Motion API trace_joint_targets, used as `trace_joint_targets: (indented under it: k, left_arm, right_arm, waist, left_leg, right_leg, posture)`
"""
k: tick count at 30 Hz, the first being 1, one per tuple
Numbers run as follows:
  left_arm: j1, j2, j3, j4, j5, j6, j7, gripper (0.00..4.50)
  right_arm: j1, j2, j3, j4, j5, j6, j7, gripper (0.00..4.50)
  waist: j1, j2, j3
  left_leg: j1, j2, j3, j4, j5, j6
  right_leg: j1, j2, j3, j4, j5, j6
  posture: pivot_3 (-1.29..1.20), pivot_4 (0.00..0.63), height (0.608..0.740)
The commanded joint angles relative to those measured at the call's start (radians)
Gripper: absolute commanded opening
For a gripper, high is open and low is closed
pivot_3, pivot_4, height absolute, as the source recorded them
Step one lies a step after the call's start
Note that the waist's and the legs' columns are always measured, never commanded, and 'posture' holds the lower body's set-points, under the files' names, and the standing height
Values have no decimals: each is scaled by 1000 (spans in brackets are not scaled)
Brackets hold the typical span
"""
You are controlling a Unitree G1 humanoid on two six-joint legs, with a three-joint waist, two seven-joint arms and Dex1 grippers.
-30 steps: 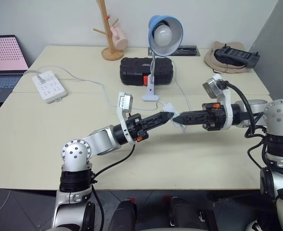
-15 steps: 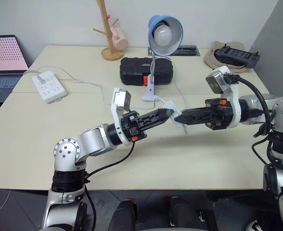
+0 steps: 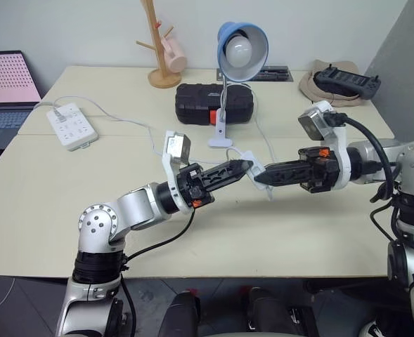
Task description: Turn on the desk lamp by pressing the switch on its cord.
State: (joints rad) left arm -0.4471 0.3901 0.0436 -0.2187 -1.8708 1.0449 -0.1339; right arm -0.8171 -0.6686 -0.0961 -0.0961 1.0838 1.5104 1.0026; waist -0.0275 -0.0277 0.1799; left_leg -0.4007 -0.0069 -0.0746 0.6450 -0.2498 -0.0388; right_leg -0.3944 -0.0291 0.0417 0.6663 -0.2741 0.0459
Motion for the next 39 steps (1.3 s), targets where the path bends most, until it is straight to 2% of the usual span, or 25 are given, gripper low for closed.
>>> trace_joint_targets:
  k: [1,8,13,14,15,25,30,31,33,39]
  left_arm:
    - [-18,2,-8,-25,-10,-11,-30,1239]
    - [-27,0,-17,-19,32,-24,-26,2617]
    - [-27,-4,-14,-19,37,-26,-35,2617]
    - [-29,-9,-10,-11,29,-35,-23,2227]
    - [-30,-13,-8,-6,23,-41,-15,2163]
    - [-49,-21,-11,-9,-32,-60,-1,478]
    - [-50,-22,-30,-10,-17,-51,8,431]
    - [-50,-22,-29,-9,-19,-52,7,431]
    - [-53,-24,-25,-3,-19,-55,6,431]
    - [-55,-20,-20,-1,-13,-55,1,431]
  right_arm:
    - [-10,-16,-3,-34,12,-15,-6,433]
    - [-10,-11,-1,-29,9,-22,-12,433]
    - [-9,-10,-1,-29,13,-24,-17,433]
    - [-8,-10,-2,-29,15,-25,-19,433]
    - [-7,-10,-3,-29,16,-25,-20,433]
    - [9,-16,-11,-33,23,-24,-26,433]
    - [5,-13,-9,-28,30,-25,-33,433]
    - [6,-14,-9,-29,32,-23,-32,981]
    - [6,-17,-8,-27,40,-17,-26,1222]
    - [13,-29,-6,-25,50,10,-34,2675]
  waist:
    - [0,0,0]
    - [1,0,0]
    - [0,0,0]
    - [0,0,0]
    - [1,0,0]
    - [1,0,0]
    - [1,0,0]
    - [1,0,0]
    - [1,0,0]
    - [1,0,0]
  left_leg:
    - [0,0,0,0,0,0]
    - [-1,0,0,0,0,0]
    - [-1,0,0,0,0,0]
    - [-1,0,0,0,0,0]
    - [-1,0,0,0,0,0]
    - [-1,0,-1,0,0,0]
    - [-1,0,0,0,0,0]
    - [-1,0,0,0,0,0]
    - [-1,0,0,0,0,0]
    - [-1,0,0,0,0,0]
  right_leg:
    - [0,0,0,0,0,0]
    - [0,0,0,-2,0,0]
    - [0,0,0,-2,0,0]
    - [0,0,0,-2,0,0]
    - [0,0,0,-2,0,0]
    - [0,0,0,-2,0,0]
    - [0,0,0,-2,0,0]
    - [0,0,0,-2,0,0]
    - [0,0,0,-2,0,0]
    - [0,0,0,-2,0,0]
  posture:
    - [0,150,740]
    - [0,150,740]
    - [0,150,740]
    - [0,150,740]
    - [0,150,740]
    - [0,150,740]
    - [0,150,740]
    - [0,150,740]
    - [0,150,740]
    - [0,150,740]
